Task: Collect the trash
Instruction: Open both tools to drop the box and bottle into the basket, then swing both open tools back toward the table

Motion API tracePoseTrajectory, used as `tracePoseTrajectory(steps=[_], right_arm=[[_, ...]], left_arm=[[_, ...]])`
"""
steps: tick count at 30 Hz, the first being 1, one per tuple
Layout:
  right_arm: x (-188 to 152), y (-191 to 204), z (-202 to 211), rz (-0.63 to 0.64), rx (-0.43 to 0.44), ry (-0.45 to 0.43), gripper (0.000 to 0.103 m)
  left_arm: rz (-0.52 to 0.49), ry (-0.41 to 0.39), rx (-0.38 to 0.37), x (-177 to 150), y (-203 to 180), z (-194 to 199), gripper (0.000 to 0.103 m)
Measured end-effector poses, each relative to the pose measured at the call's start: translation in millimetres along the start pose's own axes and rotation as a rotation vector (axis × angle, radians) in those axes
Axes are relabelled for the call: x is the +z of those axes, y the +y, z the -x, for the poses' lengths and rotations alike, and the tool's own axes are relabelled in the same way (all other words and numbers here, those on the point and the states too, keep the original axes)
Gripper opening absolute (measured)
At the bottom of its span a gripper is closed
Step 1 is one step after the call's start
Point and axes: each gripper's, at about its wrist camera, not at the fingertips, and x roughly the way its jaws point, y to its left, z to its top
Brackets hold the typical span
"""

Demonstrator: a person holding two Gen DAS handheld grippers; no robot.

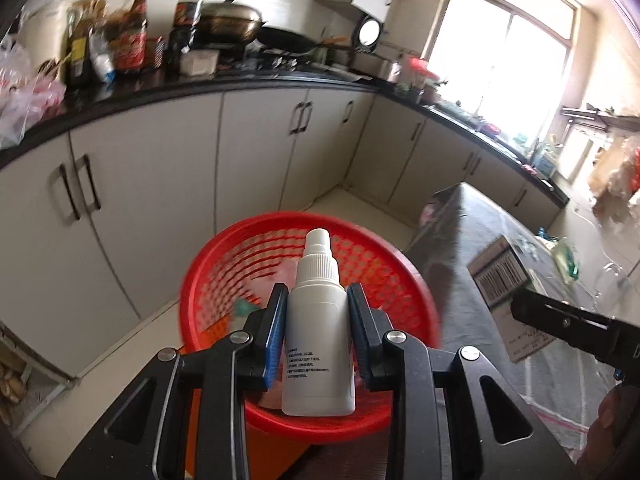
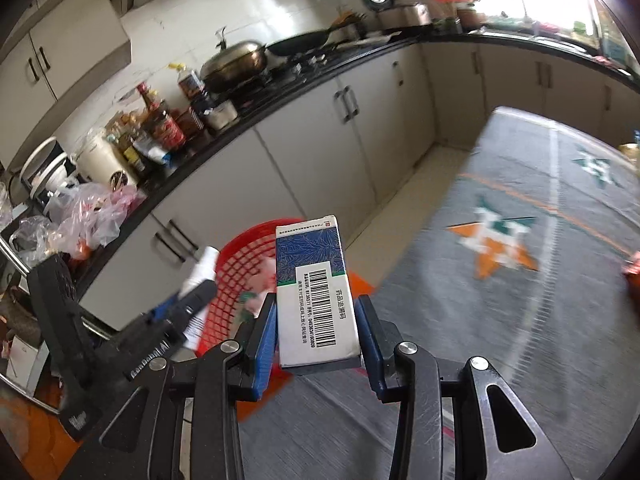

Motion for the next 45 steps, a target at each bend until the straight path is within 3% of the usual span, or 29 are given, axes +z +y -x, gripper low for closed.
tracePoseTrajectory(steps=[9,13,15,25,33,37,45], right_arm=[[6.5,19.1,-71.6,-0.017,0.004,0.094,0.043],[8.8,16.5,-82.8,-0.043,0.024,0.116,0.050],[8.1,13.5,-79.2,-0.050,0.032,0.112,0.050],[-6.0,-1.6,-26.5,-0.022,0.020,0.041,0.050],[-26.6,-39.4,29.1,-0.050,0.002,-0.004,0.050],[-35.9,-75.6,67.3,-0.096,-0.035,-0.050,0.050],[-53.0,-187.6,150.8,-0.275,-0.181,-0.168,0.050]], left_arm=[[0.016,0.057,0.006,-8.5,17.4,-30.6,0.029],[0.029,0.054,0.000,-10.3,20.3,-30.6,0.045],[0.029,0.044,0.003,-10.6,19.8,-26.6,0.047],[-0.017,-0.010,0.004,-22.2,-2.1,18.8,0.054],[-0.137,-0.021,-0.070,-38.3,-64.5,59.0,0.056],[-0.194,-0.007,-0.125,-45.7,-106.3,69.6,0.060],[-0.317,0.103,-0.261,-72.8,-207.0,72.1,0.060]])
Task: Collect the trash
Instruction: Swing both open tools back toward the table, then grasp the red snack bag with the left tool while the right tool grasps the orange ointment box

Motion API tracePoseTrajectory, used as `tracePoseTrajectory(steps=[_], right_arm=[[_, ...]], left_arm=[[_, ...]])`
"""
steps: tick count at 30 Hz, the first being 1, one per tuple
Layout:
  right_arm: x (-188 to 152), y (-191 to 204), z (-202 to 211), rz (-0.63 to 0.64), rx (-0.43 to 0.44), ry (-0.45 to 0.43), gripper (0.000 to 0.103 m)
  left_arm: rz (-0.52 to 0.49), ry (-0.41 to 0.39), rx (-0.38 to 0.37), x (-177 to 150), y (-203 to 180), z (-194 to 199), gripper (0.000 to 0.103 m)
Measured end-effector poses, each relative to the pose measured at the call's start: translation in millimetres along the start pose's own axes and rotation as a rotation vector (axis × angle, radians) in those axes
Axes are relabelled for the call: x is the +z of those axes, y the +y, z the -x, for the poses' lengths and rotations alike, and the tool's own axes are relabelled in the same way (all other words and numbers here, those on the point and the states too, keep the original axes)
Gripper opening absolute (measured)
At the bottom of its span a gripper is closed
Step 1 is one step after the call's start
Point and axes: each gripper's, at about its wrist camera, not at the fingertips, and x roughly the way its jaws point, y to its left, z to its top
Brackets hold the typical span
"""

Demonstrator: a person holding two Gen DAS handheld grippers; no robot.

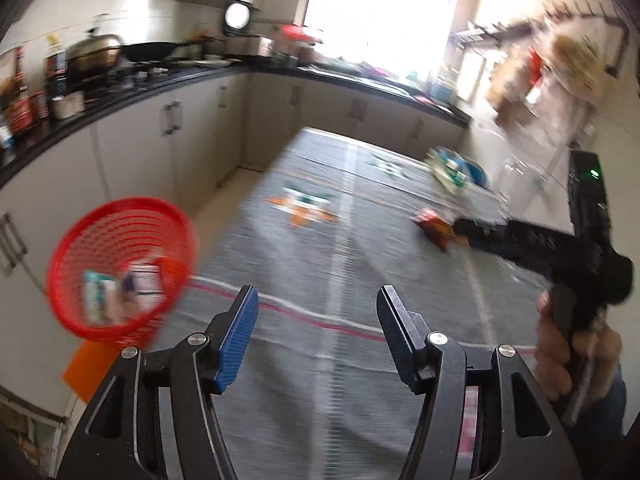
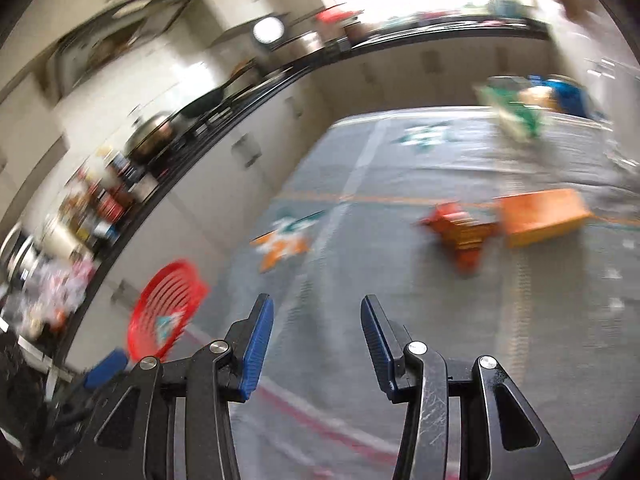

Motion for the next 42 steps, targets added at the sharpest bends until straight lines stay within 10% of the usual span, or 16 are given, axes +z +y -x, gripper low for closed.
tracePoseTrajectory(steps=[14,27,42], right_arm=[[18.5,-163.3,55.7,-0.388,-0.091,-0.135,0.050],[14.8,-188.7,68.0,-0.487,-0.084,-0.164,0.050],[12.4,-202.2,70.6,-0.513,-0.131,-0.190,0.050]], left_arm=[[-0.046,0.192,-0.075,48.6,-138.0,-98.0,0.068],[0.136,0.320,-0.005,90.7,-155.3,-228.7,0.068],[-0.087,0.309,-0.020,72.2,-158.8,-241.9,0.035]])
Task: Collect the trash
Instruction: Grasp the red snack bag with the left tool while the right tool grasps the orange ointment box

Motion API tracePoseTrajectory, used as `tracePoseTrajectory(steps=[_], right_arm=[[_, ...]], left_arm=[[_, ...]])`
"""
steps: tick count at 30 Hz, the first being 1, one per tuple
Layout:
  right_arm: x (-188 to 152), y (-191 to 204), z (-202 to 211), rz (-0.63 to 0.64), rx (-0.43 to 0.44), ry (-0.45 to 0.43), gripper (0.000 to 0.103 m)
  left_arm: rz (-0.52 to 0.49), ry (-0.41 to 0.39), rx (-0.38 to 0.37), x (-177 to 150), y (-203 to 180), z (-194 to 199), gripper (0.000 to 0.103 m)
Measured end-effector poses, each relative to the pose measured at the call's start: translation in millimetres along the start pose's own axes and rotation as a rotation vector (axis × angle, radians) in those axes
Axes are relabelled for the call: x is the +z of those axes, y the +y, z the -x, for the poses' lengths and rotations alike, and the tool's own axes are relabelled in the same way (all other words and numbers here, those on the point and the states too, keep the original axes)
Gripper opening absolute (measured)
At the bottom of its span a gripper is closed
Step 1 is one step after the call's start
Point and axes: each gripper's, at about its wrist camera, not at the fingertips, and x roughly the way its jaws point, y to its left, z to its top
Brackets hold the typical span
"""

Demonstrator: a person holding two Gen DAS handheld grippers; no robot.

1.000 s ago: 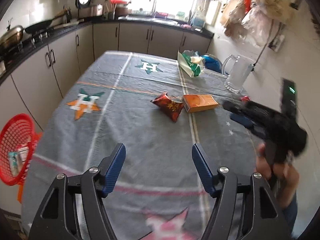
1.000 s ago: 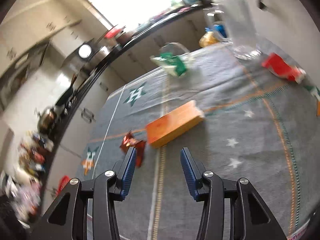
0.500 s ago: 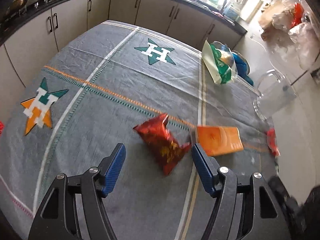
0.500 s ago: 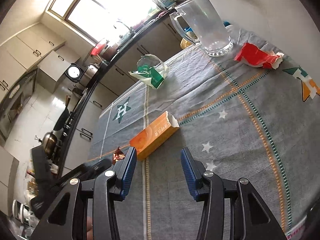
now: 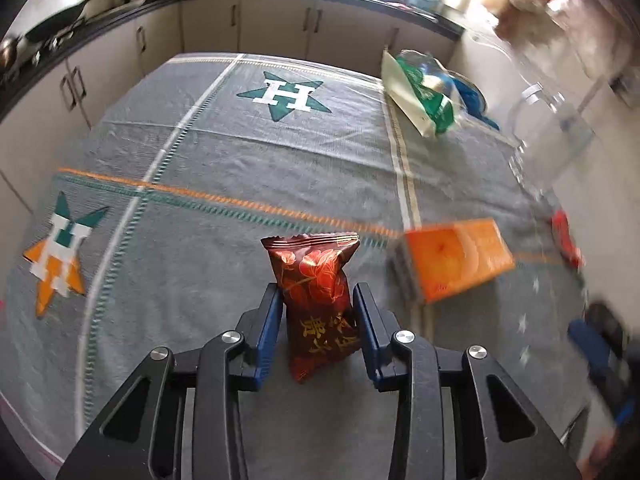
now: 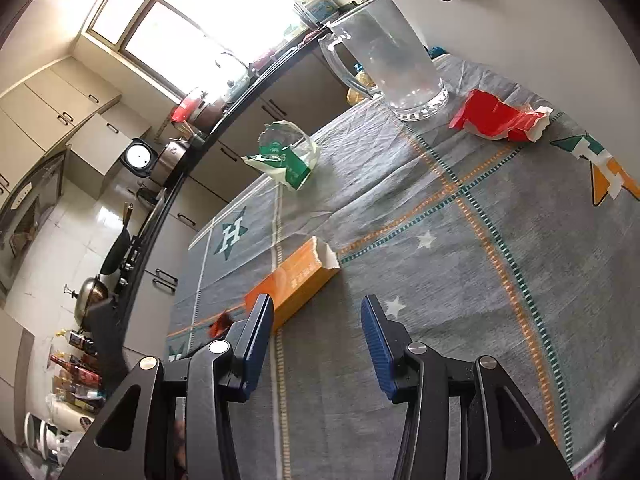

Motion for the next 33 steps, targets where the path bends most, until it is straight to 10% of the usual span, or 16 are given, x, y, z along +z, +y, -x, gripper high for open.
tracePoseTrajectory(steps=[10,33], right_arm=[[-2.8,8.2,-26.3,0.063,-0.011,0.039,0.050],[41.5,71.5,-132.5,0.374,-0.129,0.263,0.042]], left_arm=[[0.019,-0.078,-0.079,-28.5,68.3,22.3,0.035],[0.074,-0.065,-0.140,-30.5,77.8,19.1,0.037]])
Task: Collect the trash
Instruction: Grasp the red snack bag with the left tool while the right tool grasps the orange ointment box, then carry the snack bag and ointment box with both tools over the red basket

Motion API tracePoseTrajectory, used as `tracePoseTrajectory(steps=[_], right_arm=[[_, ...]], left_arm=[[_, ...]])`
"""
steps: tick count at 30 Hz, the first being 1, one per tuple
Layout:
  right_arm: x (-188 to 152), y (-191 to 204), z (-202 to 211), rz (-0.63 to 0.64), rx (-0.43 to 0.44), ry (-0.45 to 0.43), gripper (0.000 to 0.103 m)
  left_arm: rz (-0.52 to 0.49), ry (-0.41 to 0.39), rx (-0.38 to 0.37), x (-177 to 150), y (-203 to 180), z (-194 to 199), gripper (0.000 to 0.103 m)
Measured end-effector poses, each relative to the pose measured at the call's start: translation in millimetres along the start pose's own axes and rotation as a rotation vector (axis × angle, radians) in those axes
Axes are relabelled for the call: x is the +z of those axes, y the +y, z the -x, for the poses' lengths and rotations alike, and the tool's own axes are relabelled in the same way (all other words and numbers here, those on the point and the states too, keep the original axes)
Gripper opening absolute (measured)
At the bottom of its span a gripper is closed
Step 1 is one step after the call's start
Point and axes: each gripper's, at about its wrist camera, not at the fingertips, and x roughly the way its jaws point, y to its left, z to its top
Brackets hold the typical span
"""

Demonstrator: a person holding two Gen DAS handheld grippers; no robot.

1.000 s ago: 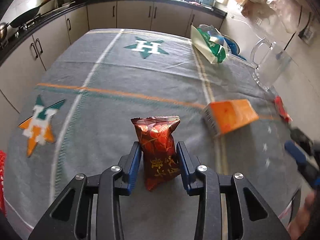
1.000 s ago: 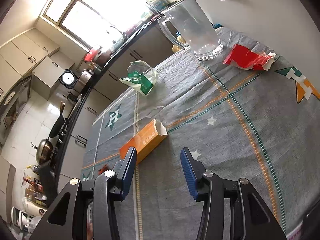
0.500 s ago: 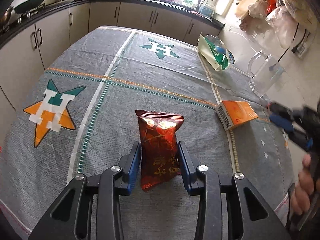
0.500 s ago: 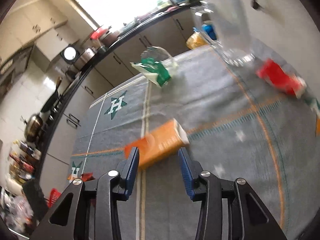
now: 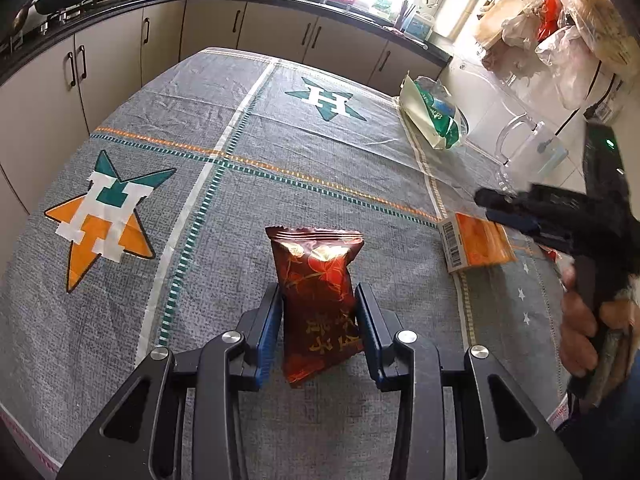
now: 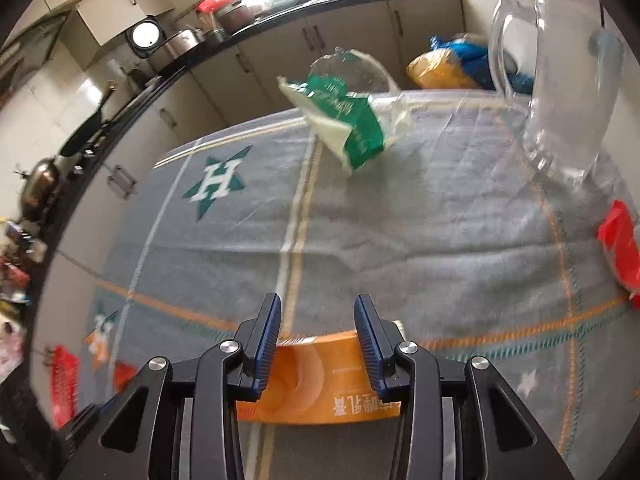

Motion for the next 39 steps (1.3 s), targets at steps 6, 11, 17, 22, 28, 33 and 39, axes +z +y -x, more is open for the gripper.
tracePoseTrajectory(steps=[6,11,17,22,28,33,39], right_arm=[[-41.6,8.4,13.6,0.011,0.107,0.119,0.048],[-68.9,19.1,28.3,0.046,0.179,0.132,0.049],[-86.8,38.7,29.9,0.144,0.120,0.105,0.059],[-105.7,58.8,30.6,0.256,-0.035,0.076,0.060],[-117.9,61.3,22.5,0.279,-0.113,0.055,0.056],[-116.5,52.3,24.2,0.234,-0.100,0.006,0.053],[-118.5,46.4,34.5,0.162,-0.076,-0.110,0.053]], left_arm=[[0.004,0.001,-0.006,0.4,0.6,0.0,0.037],[0.001,-0.002,0.000,0.0,1.6,0.6,0.037],[0.000,-0.001,-0.006,0.4,2.9,0.7,0.037],[-0.012,-0.003,0.002,0.5,1.0,-0.2,0.037],[-0.027,-0.007,0.007,-0.3,-3.4,-0.8,0.035],[-0.032,-0.018,0.006,-0.8,-4.0,-0.2,0.032],[-0.040,-0.045,0.018,-0.8,-5.0,5.2,0.031]])
